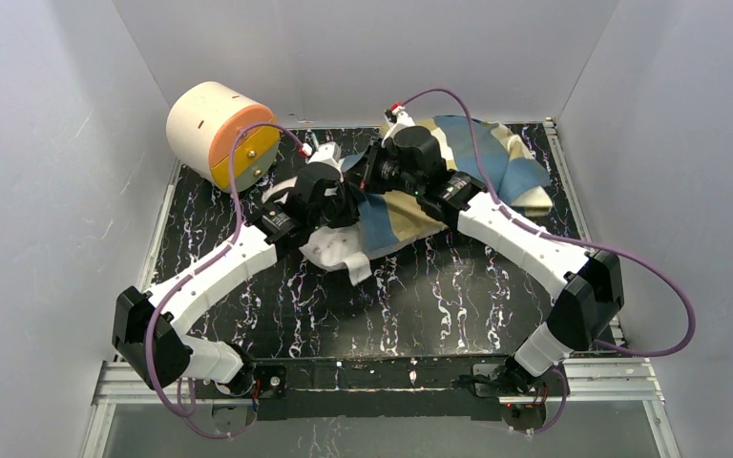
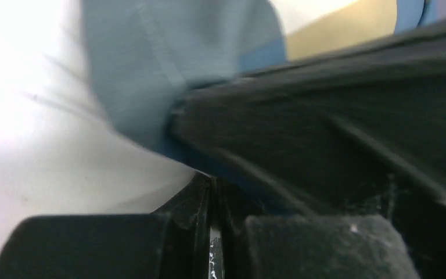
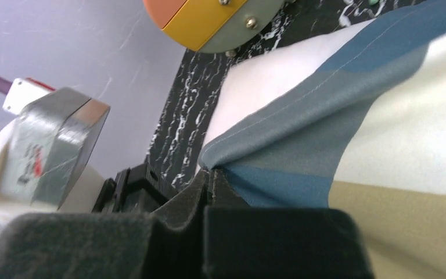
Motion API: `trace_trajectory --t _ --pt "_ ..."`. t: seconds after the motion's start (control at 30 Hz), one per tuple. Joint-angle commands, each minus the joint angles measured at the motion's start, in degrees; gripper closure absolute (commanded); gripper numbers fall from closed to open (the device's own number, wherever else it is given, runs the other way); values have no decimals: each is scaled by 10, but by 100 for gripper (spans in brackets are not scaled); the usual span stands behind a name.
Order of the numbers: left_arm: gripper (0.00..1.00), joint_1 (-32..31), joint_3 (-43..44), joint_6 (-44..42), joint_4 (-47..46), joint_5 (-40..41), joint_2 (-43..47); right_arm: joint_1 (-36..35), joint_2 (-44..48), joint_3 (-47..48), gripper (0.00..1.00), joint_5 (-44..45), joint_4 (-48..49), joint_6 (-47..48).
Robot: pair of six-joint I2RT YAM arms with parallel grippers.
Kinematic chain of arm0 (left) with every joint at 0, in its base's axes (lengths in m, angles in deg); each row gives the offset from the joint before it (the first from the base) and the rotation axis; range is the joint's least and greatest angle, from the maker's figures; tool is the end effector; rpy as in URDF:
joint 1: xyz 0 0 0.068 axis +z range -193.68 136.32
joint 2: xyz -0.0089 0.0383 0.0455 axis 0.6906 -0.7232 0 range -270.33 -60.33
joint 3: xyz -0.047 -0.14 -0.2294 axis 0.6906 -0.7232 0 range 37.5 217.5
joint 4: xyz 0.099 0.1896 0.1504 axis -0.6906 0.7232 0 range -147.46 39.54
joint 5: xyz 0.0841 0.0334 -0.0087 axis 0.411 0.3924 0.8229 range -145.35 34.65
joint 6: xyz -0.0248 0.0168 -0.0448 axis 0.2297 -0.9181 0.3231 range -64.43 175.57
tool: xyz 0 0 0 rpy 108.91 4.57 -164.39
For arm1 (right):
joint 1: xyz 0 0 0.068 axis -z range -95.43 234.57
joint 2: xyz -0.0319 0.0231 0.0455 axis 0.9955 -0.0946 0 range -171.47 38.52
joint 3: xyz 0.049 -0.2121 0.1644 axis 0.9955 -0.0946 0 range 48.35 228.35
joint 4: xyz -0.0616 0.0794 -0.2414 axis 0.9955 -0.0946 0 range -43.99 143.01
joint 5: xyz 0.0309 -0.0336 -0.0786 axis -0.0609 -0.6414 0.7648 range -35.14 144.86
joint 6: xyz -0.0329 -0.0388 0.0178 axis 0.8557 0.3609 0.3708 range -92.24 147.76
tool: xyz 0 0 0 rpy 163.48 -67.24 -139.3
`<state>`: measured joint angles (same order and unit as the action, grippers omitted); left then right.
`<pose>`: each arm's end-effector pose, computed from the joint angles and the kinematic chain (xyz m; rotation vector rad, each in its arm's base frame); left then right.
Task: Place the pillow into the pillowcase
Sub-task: Stuff the pillow into the pillowcase.
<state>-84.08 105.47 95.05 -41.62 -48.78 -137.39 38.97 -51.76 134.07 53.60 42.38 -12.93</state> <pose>0.2398 -0.1989 0.3453 -0.0596 2.0885 -0.7632 0.2625 0.2692 0.3889 -0.1012 1.9729 1.0487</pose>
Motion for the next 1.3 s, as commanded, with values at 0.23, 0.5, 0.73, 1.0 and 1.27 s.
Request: trace_trajectory --t 0.23,0.5,0.73,1.0,1.27 --pt "100 -36 -53 23 -65 5 21 -45 63 -112 99 -77 187 -92" --pt "66 -36 -27 4 22 -17 73 -44 192 -198 84 64 -63 31" --pt "33 -12 -9 -17 161 122 125 -44 269 -154 55 179 -141 97" --pt "19 147 -1 -32 135 44 87 -45 116 56 36 259 -209 210" --pt "14 208 -74 0 60 -1 53 -44 -67 213 35 253 -217 298"
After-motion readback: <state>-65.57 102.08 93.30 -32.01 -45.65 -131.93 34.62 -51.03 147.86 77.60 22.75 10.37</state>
